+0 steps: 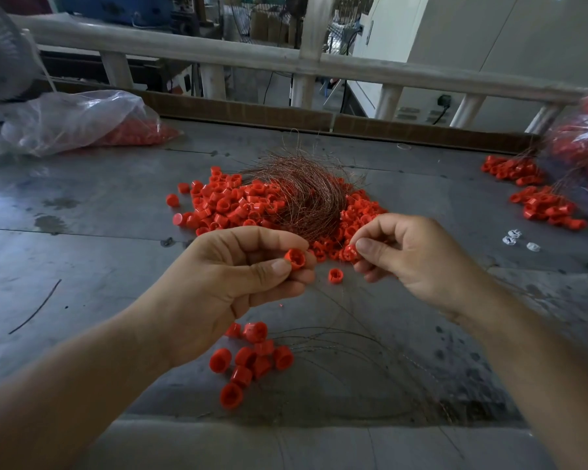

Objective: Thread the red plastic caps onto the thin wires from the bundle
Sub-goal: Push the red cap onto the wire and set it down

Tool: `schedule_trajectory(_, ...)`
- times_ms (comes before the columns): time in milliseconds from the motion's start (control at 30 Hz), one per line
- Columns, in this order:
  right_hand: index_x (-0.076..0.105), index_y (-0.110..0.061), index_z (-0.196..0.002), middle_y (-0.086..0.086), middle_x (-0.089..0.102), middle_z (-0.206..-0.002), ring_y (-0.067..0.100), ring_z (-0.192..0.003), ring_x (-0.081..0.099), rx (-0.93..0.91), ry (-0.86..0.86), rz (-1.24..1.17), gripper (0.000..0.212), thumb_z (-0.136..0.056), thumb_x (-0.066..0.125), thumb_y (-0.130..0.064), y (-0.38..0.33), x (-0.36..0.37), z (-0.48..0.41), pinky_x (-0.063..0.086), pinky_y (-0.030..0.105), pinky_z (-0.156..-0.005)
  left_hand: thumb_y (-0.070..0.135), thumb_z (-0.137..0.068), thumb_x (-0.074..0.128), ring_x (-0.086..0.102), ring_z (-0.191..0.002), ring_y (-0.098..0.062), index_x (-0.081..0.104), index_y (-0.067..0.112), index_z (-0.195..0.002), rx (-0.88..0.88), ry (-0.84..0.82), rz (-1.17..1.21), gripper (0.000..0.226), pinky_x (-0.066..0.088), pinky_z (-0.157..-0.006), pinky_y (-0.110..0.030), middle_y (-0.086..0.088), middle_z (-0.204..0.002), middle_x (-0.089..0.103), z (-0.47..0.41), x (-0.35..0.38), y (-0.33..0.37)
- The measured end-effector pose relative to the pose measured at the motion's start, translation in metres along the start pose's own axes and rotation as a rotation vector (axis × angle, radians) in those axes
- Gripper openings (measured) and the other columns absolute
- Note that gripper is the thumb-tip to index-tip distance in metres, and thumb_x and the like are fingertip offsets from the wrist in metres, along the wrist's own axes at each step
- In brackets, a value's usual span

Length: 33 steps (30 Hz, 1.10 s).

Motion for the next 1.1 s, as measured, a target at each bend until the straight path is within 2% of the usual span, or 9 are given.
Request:
schedule_trajectory(67,0.057,-0.014,-0.076,0.001,0.062,-0.068,0.004,-0.058,0.063,0.025,-0.01,-0.022,0.018,-0.089,0.052,-0.003,0.0,0.004,0.0,0.053,0.018,-0.056,0.0,-0.063,0.056,0.07,-0.071,-0.017,0.075,0.008,-0.077,0.0,0.0,-0.01,0.024,0.055,-0.06,-0.019,-0.012,-0.079,0.072,0.0,0.0,0.0)
schedule_trajectory(200,0.055,-0.006,-0.082,0.008,0.062,-0.078,0.008,-0.063,0.065,0.015,-0.046,-0.233,0.013,-0.088,0.048,0.003,-0.004,0.008,0.003,0.053,0.017,-0.059,0.001,-0.063,0.057,0.07,-0.072,-0.017,0.075,0.009,-0.077,0.004,-0.006,-0.039,0.024,0.054,-0.06,-0.019,-0.011,-0.079,0.072,-0.001,0.0,-0.001)
schedule_trajectory(333,0.061,-0.013,-0.089,0.0,0.065,-0.078,0.006,-0.072,0.065,-0.055,-0.103,-0.336,0.021,-0.085,0.049,0.004,-0.009,0.011,0.007,0.054,0.018,-0.067,0.003,-0.063,0.058,0.07,-0.073,-0.016,0.075,0.011,-0.079,0.027,-0.017,-0.088,0.025,0.054,-0.062,-0.018,-0.01,-0.079,0.073,0.0,0.0,-0.002)
schedule_trajectory(467,0.066,-0.021,-0.083,-0.005,0.065,-0.069,0.008,-0.068,0.064,-0.126,-0.118,-0.324,0.013,-0.073,0.058,-0.021,-0.015,0.017,0.011,0.053,0.02,-0.062,0.002,-0.063,0.058,0.07,-0.073,-0.016,0.075,0.012,-0.082,0.039,-0.002,-0.125,0.028,0.054,-0.062,-0.018,-0.01,-0.08,0.073,0.0,0.0,-0.003)
schedule_trajectory(533,0.066,-0.023,-0.083,-0.005,0.063,-0.065,0.007,-0.061,0.061,-0.158,-0.125,-0.302,0.015,-0.071,0.058,-0.025,-0.017,0.019,0.013,0.05,0.018,-0.057,0.002,-0.063,0.058,0.07,-0.073,-0.016,0.075,0.013,-0.082,0.043,0.005,-0.136,0.028,0.054,-0.062,-0.018,-0.009,-0.08,0.073,-0.001,0.0,-0.003)
schedule_trajectory(633,0.064,-0.022,-0.086,-0.002,0.064,-0.067,0.005,-0.062,0.063,-0.172,-0.162,-0.309,0.016,-0.072,0.058,-0.019,-0.018,0.021,0.014,0.051,0.018,-0.058,0.003,-0.062,0.058,0.07,-0.072,-0.015,0.075,0.013,-0.082,0.052,0.015,-0.142,0.028,0.053,-0.062,-0.018,-0.009,-0.079,0.073,-0.002,0.0,-0.003)
schedule_trajectory(767,0.061,-0.019,-0.083,0.0,0.061,-0.066,0.006,-0.061,0.063,-0.176,-0.15,-0.302,0.013,-0.07,0.06,-0.021,-0.019,0.024,0.015,0.052,0.018,-0.058,0.004,-0.063,0.058,0.069,-0.073,-0.014,0.074,0.015,-0.085,0.054,0.021,-0.184,0.029,0.053,-0.062,-0.017,-0.008,-0.081,0.073,-0.002,0.0,-0.004)
schedule_trajectory(900,0.058,-0.018,-0.093,0.001,0.063,-0.076,0.007,-0.068,0.066,-0.156,-0.146,-0.3,0.02,-0.077,0.059,-0.006,-0.018,0.026,0.014,0.051,0.016,-0.061,0.006,-0.062,0.058,0.069,-0.072,-0.013,0.076,0.017,-0.082,0.058,0.013,-0.195,0.029,0.053,-0.062,-0.016,-0.007,-0.079,0.073,-0.001,0.0,-0.003)
schedule_trajectory(1100,0.066,-0.027,-0.086,-0.005,0.066,-0.07,0.009,-0.066,0.066,-0.2,-0.115,-0.286,0.02,-0.068,0.062,-0.018,-0.019,0.027,0.015,0.052,0.017,-0.06,0.007,-0.061,0.059,0.069,-0.07,-0.012,0.075,0.019,-0.082,0.071,0.023,-0.205,0.029,0.052,-0.061,-0.016,-0.006,-0.077,0.073,-0.001,0.001,-0.002)
Point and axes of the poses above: each hand's wrist, its own z-axis away from the middle knuckle, its own x-axis out of the palm, y = z × x, the point moved 1 cm from there along -z, towards the middle knuckle
